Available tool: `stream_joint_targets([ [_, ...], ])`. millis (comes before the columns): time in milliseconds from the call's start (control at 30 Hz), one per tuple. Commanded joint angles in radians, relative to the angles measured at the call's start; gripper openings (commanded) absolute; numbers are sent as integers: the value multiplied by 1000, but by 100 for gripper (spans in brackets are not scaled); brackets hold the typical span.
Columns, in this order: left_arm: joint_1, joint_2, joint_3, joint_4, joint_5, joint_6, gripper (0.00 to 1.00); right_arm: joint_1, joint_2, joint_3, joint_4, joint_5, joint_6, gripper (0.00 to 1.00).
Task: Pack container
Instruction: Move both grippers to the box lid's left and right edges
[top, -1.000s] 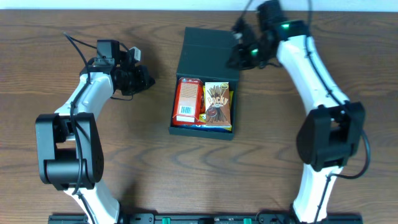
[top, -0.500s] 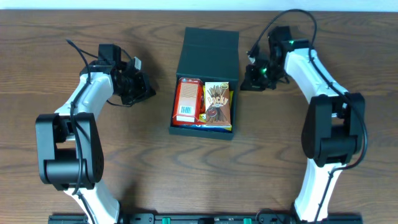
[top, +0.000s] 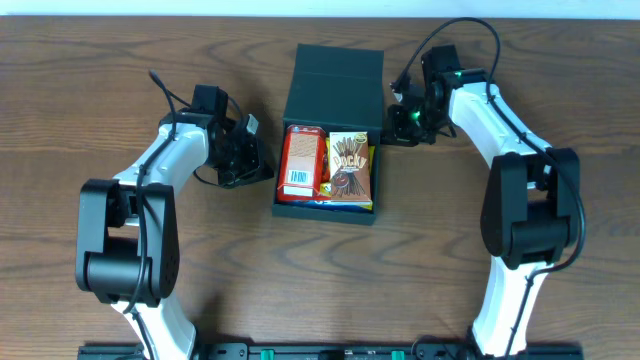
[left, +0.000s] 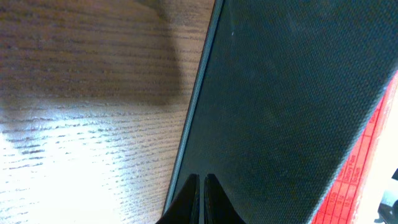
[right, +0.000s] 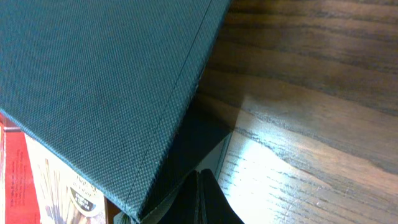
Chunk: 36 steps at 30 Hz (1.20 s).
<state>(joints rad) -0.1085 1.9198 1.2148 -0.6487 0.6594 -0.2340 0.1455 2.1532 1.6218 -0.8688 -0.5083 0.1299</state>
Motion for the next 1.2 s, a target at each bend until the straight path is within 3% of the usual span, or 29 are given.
stream_joint_targets([
  [0,-6,10,-7,-18,14,29,6,19,9,-5,13,-16,16,1],
  [1167,-54,10,-7,-80,18,48,6,33,9,-5,71,-17,18,1],
])
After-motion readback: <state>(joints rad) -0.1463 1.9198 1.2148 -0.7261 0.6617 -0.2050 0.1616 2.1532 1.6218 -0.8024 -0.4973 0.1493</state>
